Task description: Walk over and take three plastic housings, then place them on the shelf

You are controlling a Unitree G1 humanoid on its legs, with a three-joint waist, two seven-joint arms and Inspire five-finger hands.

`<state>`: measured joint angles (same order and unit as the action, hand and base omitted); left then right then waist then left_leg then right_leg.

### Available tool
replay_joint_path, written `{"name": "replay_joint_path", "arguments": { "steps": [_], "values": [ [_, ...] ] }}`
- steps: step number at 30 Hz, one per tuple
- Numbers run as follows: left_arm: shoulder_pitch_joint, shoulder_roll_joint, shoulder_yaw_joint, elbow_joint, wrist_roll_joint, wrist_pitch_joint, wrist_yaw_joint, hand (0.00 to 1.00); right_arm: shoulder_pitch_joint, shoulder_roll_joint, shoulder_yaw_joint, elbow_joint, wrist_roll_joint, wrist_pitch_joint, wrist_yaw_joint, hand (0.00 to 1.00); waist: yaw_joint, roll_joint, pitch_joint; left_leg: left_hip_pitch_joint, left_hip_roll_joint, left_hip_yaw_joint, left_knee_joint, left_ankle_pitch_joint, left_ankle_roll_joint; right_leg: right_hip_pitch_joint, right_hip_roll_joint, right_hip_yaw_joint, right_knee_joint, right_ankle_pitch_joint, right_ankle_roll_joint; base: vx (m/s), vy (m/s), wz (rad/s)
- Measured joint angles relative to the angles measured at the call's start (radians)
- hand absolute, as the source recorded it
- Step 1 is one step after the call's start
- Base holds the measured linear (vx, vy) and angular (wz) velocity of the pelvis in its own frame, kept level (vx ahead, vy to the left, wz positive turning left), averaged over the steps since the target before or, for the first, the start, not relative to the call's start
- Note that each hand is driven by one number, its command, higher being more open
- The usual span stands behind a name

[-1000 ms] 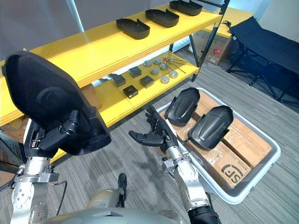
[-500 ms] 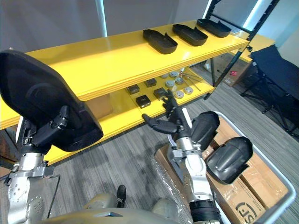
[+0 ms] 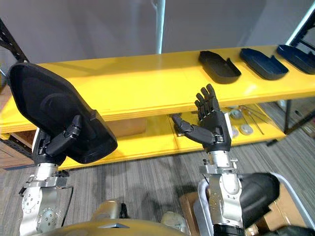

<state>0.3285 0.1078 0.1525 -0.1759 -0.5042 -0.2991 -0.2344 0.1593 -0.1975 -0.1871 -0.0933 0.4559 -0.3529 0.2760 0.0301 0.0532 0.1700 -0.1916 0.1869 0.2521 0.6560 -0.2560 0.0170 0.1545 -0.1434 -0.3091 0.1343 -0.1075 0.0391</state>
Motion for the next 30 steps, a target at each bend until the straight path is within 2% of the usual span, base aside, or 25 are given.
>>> {"name": "replay_joint_path", "arguments": {
  "steps": [2,3,4,5,6,7,8,9,11,14,17,18,20,23,25,26,27,28,30],
  "values": [
    [-0.016,-0.004,-0.017,-0.001,0.004,-0.001,-0.009,0.00,-0.034,-0.003,-0.005,0.006,-0.003,-0.039,-0.013,1.00,-0.009,0.002,-0.001,-0.032,0.015,-0.003,-0.177,0.053,-0.057,0.013,-0.053,-0.002,-0.025,0.014,0.028,0.31,0.151,0.08],
    [-0.020,-0.005,-0.027,-0.005,0.005,-0.001,-0.012,0.00,-0.039,-0.006,-0.010,0.009,-0.008,-0.053,-0.027,1.00,-0.010,0.006,-0.003,-0.036,0.018,-0.001,-0.217,0.084,-0.072,0.016,-0.065,-0.003,-0.027,0.015,0.040,0.29,0.238,0.01],
    [-0.025,-0.005,-0.051,-0.016,0.007,-0.001,-0.018,0.00,-0.048,-0.011,-0.012,0.013,-0.013,-0.073,-0.055,1.00,-0.011,0.014,-0.007,-0.029,0.025,-0.007,-0.310,0.185,-0.078,0.026,-0.079,-0.003,-0.022,0.007,0.074,0.35,0.387,-0.12],
    [-0.022,-0.003,-0.089,-0.031,0.012,-0.001,-0.020,0.00,-0.057,-0.035,-0.018,0.016,-0.013,-0.082,-0.074,1.00,-0.012,0.048,-0.024,0.010,0.027,-0.013,-0.372,0.312,-0.099,0.030,-0.091,0.017,-0.002,-0.019,0.116,0.29,0.335,-0.15],
    [-0.027,0.003,-0.094,-0.031,0.012,-0.001,-0.024,0.00,-0.059,-0.034,-0.017,0.017,-0.013,-0.083,-0.079,1.00,-0.014,0.046,-0.026,0.021,0.020,-0.011,-0.381,0.296,-0.100,0.034,-0.102,0.018,0.003,-0.022,0.121,0.27,0.354,-0.08],
    [-0.048,0.029,-0.102,-0.033,0.013,0.004,-0.027,0.00,-0.064,-0.023,-0.005,0.016,-0.018,-0.084,-0.097,1.00,-0.027,-0.002,-0.015,0.040,-0.027,-0.001,-0.397,0.298,-0.084,0.032,-0.152,0.019,0.024,-0.020,0.119,0.16,0.226,0.00],
    [-0.053,0.052,-0.101,-0.043,0.013,0.005,-0.027,0.00,-0.071,-0.021,0.013,0.015,-0.036,-0.086,-0.106,1.00,-0.031,-0.032,-0.014,0.058,-0.052,0.015,-0.428,0.293,-0.075,0.018,-0.176,0.021,0.037,-0.010,0.113,0.22,0.296,-0.08],
    [-0.057,0.074,-0.099,-0.045,0.013,0.016,-0.027,0.00,-0.079,-0.020,0.025,0.012,-0.048,-0.086,-0.107,1.00,-0.032,-0.048,-0.014,0.079,-0.060,0.027,-0.450,0.291,-0.070,0.016,-0.182,0.021,0.036,0.018,0.120,0.16,0.192,-0.19],
    [-0.055,0.094,-0.098,-0.049,0.013,0.033,-0.032,0.00,-0.078,-0.020,0.029,-0.019,-0.047,-0.086,-0.108,1.00,-0.033,-0.051,-0.015,0.116,-0.069,0.042,-0.488,0.293,-0.067,0.021,-0.182,0.021,0.037,0.055,0.133,0.12,0.137,-0.21],
    [-0.064,0.112,-0.096,-0.102,0.040,0.071,-0.034,0.00,-0.076,-0.020,0.027,-0.081,-0.048,-0.088,-0.117,1.00,-0.039,-0.052,-0.015,0.144,-0.075,0.064,-0.549,0.316,-0.072,0.009,-0.183,0.020,0.032,0.063,0.133,0.02,0.030,-0.20],
    [-0.127,0.138,-0.104,-0.139,0.039,0.127,-0.066,0.00,-0.062,-0.019,0.022,-0.102,-0.059,-0.075,-0.122,1.00,-0.049,-0.049,-0.016,0.170,-0.076,0.086,-0.642,0.370,-0.080,-0.002,-0.169,0.018,0.000,0.063,0.133,-0.05,-0.031,-0.18],
    [-0.164,0.150,-0.112,-0.151,0.039,0.151,-0.076,0.00,-0.052,-0.018,0.022,-0.103,-0.065,-0.060,-0.129,1.00,-0.064,-0.049,-0.017,0.183,-0.075,0.094,-0.680,0.394,-0.084,-0.002,-0.162,0.018,-0.012,0.063,0.133,-0.08,-0.041,-0.26],
    [-0.233,0.170,-0.150,-0.151,0.041,0.176,-0.069,0.00,-0.031,-0.018,0.022,-0.104,-0.078,-0.024,-0.134,1.00,-0.073,-0.041,-0.021,0.213,-0.069,0.124,-0.740,0.420,-0.090,-0.016,-0.151,0.027,-0.021,0.063,0.133,-0.07,-0.025,-0.38],
    [-0.366,0.213,-0.211,-0.144,0.040,0.241,-0.008,0.00,-0.002,-0.018,0.029,-0.109,-0.077,0.036,-0.112,1.00,-0.103,-0.038,-0.022,0.235,-0.061,0.197,-0.743,0.420,-0.092,-0.033,-0.150,0.070,-0.034,0.063,0.133,-0.07,0.003,-0.61],
    [-0.452,0.227,-0.228,-0.102,0.040,0.263,0.041,0.00,0.026,-0.018,0.034,-0.122,-0.064,0.066,-0.085,1.00,-0.130,-0.035,-0.025,0.253,-0.053,0.226,-0.745,0.420,-0.095,-0.035,-0.145,0.082,-0.037,0.063,0.133,-0.08,-0.012,-0.60],
    [-0.506,0.227,-0.229,-0.058,0.034,0.268,0.077,0.00,0.047,-0.019,0.038,-0.132,-0.046,0.084,-0.067,1.00,-0.147,-0.031,-0.028,0.264,-0.044,0.249,-0.745,0.420,-0.100,-0.039,-0.138,0.099,-0.039,0.062,0.132,-0.10,-0.020,-0.52],
    [-0.533,0.227,-0.229,-0.034,0.030,0.272,0.093,0.00,0.060,-0.019,0.039,-0.140,-0.045,0.090,-0.062,1.00,-0.150,-0.028,-0.030,0.268,-0.038,0.262,-0.746,0.419,-0.104,-0.044,-0.134,0.105,-0.040,0.062,0.132,-0.13,-0.035,-0.63],
    [-0.604,0.237,-0.229,0.038,0.026,0.282,0.146,0.00,0.090,-0.019,0.044,-0.162,-0.038,0.105,-0.038,1.00,-0.171,-0.017,-0.039,0.268,-0.018,0.290,-0.746,0.424,-0.114,-0.066,-0.117,0.126,-0.042,0.061,0.129,-0.11,-0.042,-0.51],
    [-0.646,0.249,-0.229,0.100,0.027,0.286,0.177,0.00,0.103,-0.021,0.052,-0.164,-0.035,0.109,-0.027,1.00,-0.182,-0.009,-0.045,0.270,-0.002,0.307,-0.746,0.430,-0.121,-0.081,-0.103,0.142,-0.040,0.064,0.128,-0.08,-0.048,-0.42]
  ]
}}
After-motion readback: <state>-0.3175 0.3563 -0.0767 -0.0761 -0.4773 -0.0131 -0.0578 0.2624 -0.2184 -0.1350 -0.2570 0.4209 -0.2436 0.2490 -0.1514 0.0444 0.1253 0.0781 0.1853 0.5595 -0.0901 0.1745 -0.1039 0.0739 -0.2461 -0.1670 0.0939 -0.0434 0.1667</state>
